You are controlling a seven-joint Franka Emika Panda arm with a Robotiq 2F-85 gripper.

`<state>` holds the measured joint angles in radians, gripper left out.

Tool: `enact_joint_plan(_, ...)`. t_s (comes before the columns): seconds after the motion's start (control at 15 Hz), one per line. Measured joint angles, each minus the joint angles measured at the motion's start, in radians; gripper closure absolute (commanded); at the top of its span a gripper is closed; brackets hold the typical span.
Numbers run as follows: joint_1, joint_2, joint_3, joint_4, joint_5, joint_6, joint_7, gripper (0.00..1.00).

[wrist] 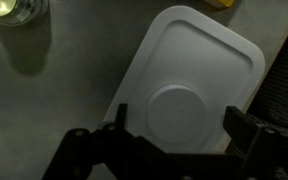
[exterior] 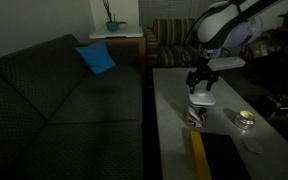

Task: Push the button on the lid then place the lid on the table

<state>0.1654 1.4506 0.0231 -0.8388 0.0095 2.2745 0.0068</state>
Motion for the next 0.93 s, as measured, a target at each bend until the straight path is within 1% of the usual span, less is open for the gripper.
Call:
enact_joint_plan(0.07,0.0,0.0,0.0,0.0,0.0,0.002,-0.003,0.29)
enact_joint_plan(0.13,0.0,0.0,0.0,0.0,0.0,0.004,-0.007,0.35)
enact_joint_plan(0.2,0.0,0.0,0.0,0.0,0.0,0.006,-0.011,0.44)
enact_joint_plan(0.27,0.0,0.0,0.0,0.001,0.0,0.008,-0.014,0.5)
enact_joint_plan(0.33,-0.001,0.0,0.0,0.004,0.0,0.008,-0.016,0.58)
enact_joint_plan(0.47,-0.003,0.0,0.001,0.011,0.0,0.008,-0.021,0.69)
enact_joint_plan(0.53,-0.002,0.0,0.001,0.014,0.0,0.008,-0.024,0.71)
enact_joint_plan(0.93,-0.002,0.0,0.001,0.014,0.0,0.01,-0.033,0.71)
